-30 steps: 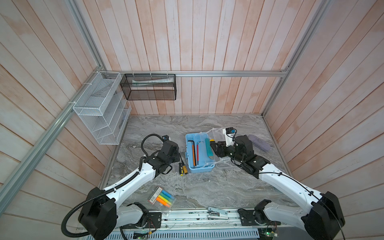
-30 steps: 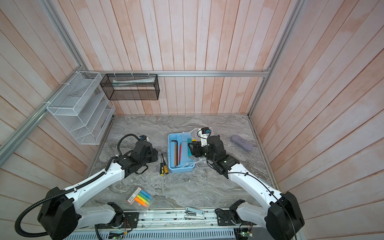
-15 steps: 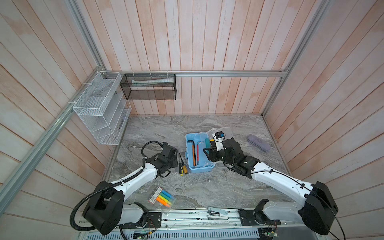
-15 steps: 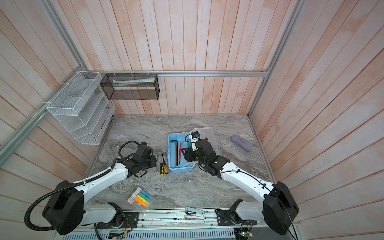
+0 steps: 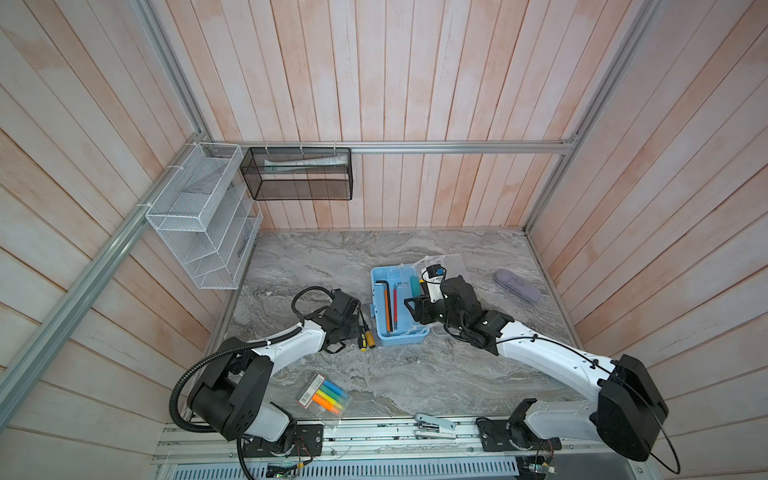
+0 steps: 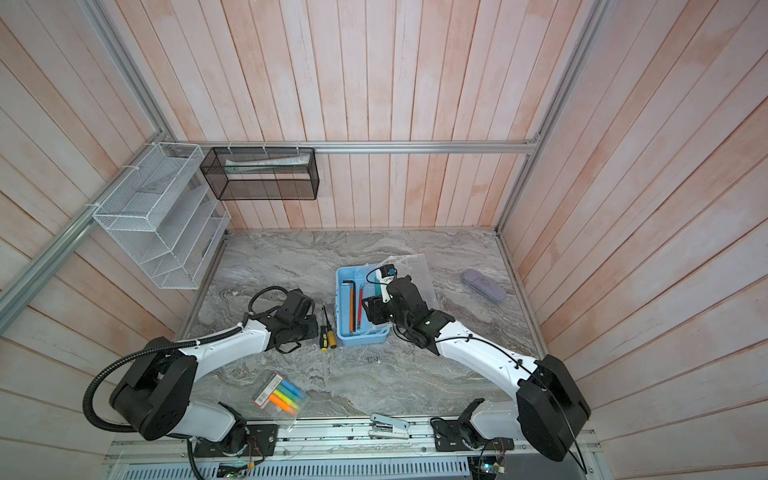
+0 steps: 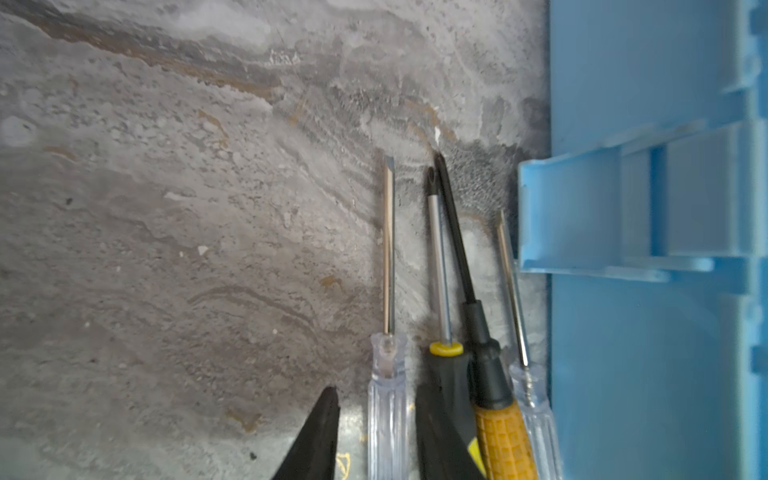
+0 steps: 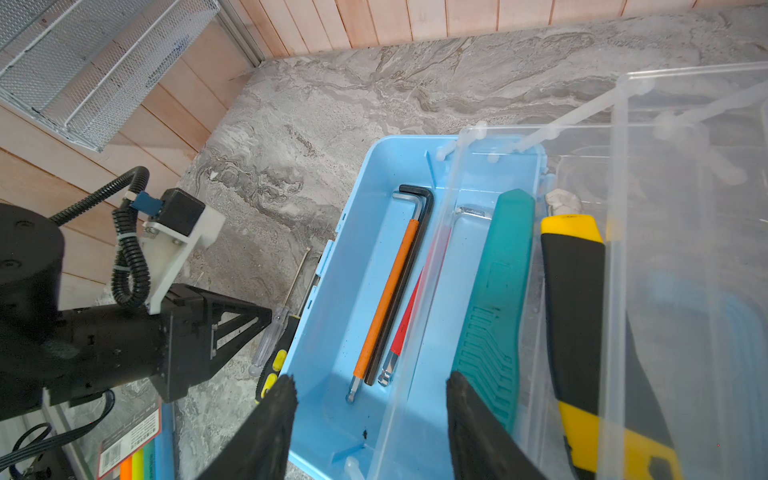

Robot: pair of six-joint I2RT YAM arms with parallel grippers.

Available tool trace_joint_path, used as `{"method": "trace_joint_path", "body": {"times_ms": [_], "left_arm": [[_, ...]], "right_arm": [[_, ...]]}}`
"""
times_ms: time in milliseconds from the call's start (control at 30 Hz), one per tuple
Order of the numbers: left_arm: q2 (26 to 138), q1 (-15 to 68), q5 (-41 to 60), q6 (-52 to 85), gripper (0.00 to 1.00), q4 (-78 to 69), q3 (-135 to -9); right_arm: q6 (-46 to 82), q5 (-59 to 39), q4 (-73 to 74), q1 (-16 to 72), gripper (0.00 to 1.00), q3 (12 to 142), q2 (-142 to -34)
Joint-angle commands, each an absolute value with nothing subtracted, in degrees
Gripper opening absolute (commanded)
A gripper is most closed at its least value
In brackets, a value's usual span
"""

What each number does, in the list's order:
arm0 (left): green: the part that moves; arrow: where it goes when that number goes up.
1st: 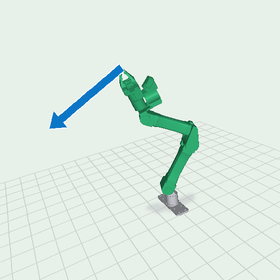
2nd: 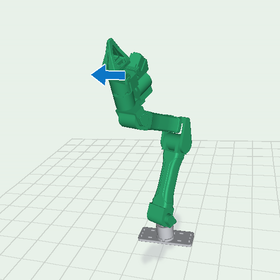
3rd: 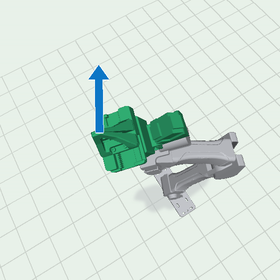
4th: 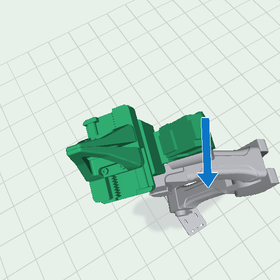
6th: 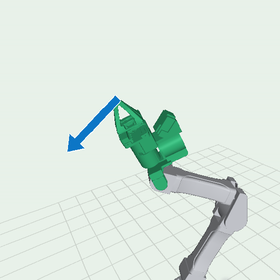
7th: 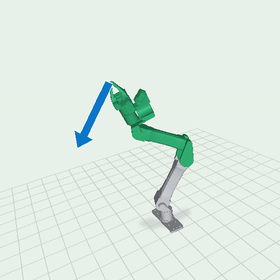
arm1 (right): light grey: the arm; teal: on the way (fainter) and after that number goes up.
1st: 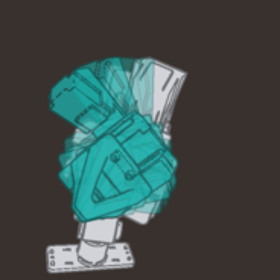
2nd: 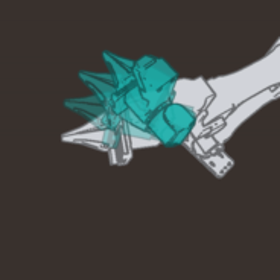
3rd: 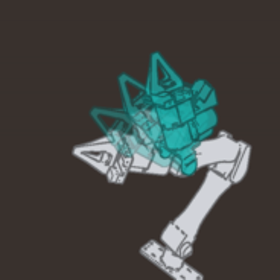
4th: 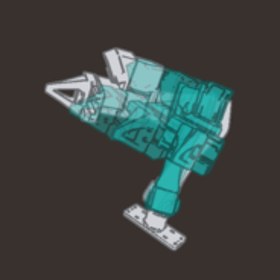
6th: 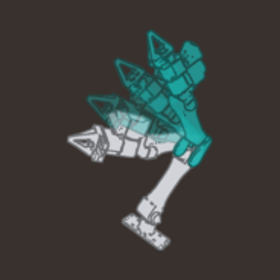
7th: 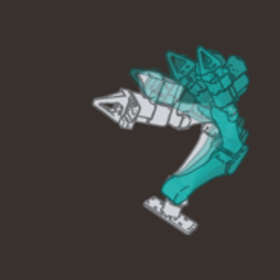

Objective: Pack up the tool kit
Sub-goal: 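Lower the left gripper onto the clear-handled screwdriver and close on it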

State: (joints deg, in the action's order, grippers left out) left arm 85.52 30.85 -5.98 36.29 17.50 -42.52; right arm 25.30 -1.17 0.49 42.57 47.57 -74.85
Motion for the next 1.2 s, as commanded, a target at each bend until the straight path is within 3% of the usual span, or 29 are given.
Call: {"method": "trace_joint_path", "body": {"times_ms": [0,233,467,767,867,1033,1167], "left_arm": [[86.6,30.7,-6.0,35.9,0.33,16.1,-43.2],[88.8,31.8,-7.5,35.8,0.32,16.4,-43.8],[93.6,36.6,-15.7,36.0,0.31,21.5,-48.4],[95.5,37.0,-16.7,37.5,0.26,22.6,-48.7],[95.8,36.9,-16.8,37.8,0.21,22.7,-48.6],[95.6,36.3,-17.6,37.8,0.00,24.1,-49.0],[93.5,35.2,-17.9,37.1,0.00,24.6,-48.8]], "right_arm": [[25.5,-1.4,2.0,42.8,0.58,49.4,-75.5],[25.2,-1.3,2.3,42.8,0.58,49.4,-76.1],[25.2,-1.6,2.7,42.7,0.58,49.0,-76.2],[25.0,-1.9,3.3,42.2,0.58,47.7,-75.6],[25.0,-2.5,3.6,41.9,0.58,47.5,-75.8],[25.0,-3.3,4.1,41.4,0.58,47.4,-75.8],[25.4,-4.8,4.8,40.2,0.58,47.3,-75.8]]}}
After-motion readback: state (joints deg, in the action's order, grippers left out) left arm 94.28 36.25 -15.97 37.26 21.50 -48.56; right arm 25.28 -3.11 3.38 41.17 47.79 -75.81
